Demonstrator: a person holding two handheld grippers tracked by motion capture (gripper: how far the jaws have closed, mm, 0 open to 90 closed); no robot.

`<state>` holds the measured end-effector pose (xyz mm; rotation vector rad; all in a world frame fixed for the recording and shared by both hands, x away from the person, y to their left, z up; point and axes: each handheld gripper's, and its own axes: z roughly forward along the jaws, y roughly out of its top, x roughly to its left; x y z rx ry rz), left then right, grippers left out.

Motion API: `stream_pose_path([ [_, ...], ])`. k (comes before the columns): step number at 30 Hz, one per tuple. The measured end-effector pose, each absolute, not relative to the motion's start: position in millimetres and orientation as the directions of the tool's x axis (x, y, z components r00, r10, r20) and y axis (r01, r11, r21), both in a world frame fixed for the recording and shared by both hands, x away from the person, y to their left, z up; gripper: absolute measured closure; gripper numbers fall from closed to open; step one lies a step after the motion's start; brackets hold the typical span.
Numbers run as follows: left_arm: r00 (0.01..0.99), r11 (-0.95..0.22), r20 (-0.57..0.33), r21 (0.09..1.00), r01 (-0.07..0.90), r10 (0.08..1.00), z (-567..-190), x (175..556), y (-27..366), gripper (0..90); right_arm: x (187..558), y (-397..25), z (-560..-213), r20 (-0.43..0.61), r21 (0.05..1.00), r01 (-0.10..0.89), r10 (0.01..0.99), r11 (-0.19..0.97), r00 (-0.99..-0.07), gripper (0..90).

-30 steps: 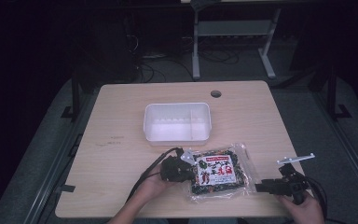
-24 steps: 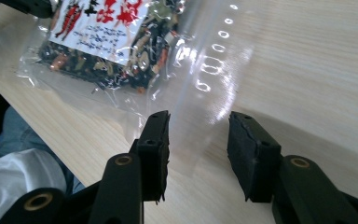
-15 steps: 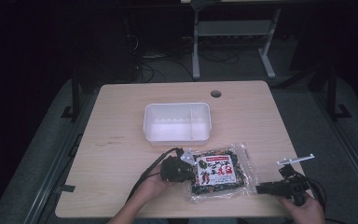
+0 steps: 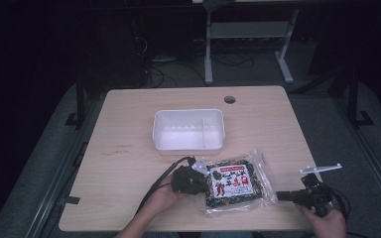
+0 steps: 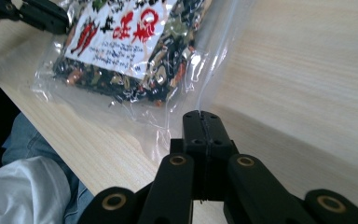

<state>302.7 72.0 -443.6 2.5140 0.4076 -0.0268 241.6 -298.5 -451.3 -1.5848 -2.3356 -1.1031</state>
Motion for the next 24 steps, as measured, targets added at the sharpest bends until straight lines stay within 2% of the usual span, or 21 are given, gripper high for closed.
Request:
stream_pose_path([
  [2,0.950,-0.773,-0.124,0.556,0.306,0.287,-443,304,70,71.8,240,-301,-447,0.446,0.512,0.836,0.770,0.199,-0.456,89.9],
  [3,0.947,-0.765,-0.137,0.561,0.315,0.290,-442,304,69,61.7,238,-304,-443,0.429,0.522,0.827,0.774,0.208,-0.466,89.9],
  [5,0.949,-0.764,-0.131,0.566,0.310,0.288,-440,305,68,59.6,237,-305,-440,0.426,0.525,0.825,0.774,0.210,-0.468,89.9],
  [13,0.939,-0.729,-0.147,0.597,0.334,0.310,-429,317,58,27.8,229,-315,-406,0.374,0.620,0.756,0.766,0.212,-0.522,90.0],
  [24,0.947,-0.742,-0.185,0.589,0.321,0.263,-425,340,33,21.6,214,-317,-364,0.285,0.679,0.678,0.751,0.280,-0.596,90.0],
])
